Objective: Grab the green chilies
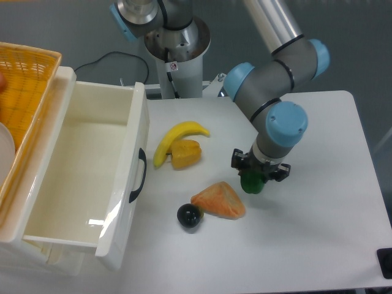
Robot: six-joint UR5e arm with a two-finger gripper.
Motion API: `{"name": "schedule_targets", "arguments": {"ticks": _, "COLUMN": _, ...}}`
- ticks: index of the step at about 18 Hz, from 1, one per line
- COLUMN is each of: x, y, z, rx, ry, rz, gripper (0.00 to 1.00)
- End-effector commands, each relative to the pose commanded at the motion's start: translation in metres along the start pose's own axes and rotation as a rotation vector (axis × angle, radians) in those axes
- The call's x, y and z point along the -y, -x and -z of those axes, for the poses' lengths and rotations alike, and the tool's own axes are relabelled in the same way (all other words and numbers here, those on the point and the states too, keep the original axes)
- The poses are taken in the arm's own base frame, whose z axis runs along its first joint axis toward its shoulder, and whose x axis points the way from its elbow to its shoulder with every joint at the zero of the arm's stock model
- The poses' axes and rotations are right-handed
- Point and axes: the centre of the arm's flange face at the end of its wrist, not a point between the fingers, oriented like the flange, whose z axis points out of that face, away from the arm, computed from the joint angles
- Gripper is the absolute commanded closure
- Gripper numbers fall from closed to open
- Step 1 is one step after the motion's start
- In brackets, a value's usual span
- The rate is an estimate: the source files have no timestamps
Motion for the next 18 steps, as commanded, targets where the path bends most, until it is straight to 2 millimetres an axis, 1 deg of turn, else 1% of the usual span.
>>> {"name": "schedule_targets", "arguments": {"ticks": 2, "x": -0.002, "y": 0.009, "z": 0.013, "rx": 0.015, "ry": -0.020, "rz": -0.037, "gripper": 0.87}}
{"name": "schedule_targets", "arguments": {"ticks": 4, "x": -0.003, "y": 0.013, "z": 0.017, "rx": 0.022, "ry": -0.027, "rz": -0.062, "gripper": 0.87}}
{"name": "schedule_targets", "arguments": {"ticks": 6, "x": -0.004, "y": 0.024, "z": 0.034, "rx": 0.049, "ry": -0.041, "rz": -0.107, "gripper": 0.87}}
{"name": "schedule_targets", "arguments": {"ticks": 11, "x": -0.012, "y": 0.040, "z": 0.057, "rx": 0.042, "ry": -0.023, "rz": -0.185, "gripper": 0.88}}
{"name": "schedule_targets", "arguments": {"ticks": 13, "x": -0.012, "y": 0.042, "z": 0.062, "rx": 0.038, "ry": -0.003, "rz": -0.187, "gripper": 0.88}}
{"name": "schedule_targets", "arguments": {"ticks": 18, "x": -0.012, "y": 0.044, "z": 0.063, "rx": 0.039, "ry": 0.009, "rz": -0.189, "gripper": 0.88}}
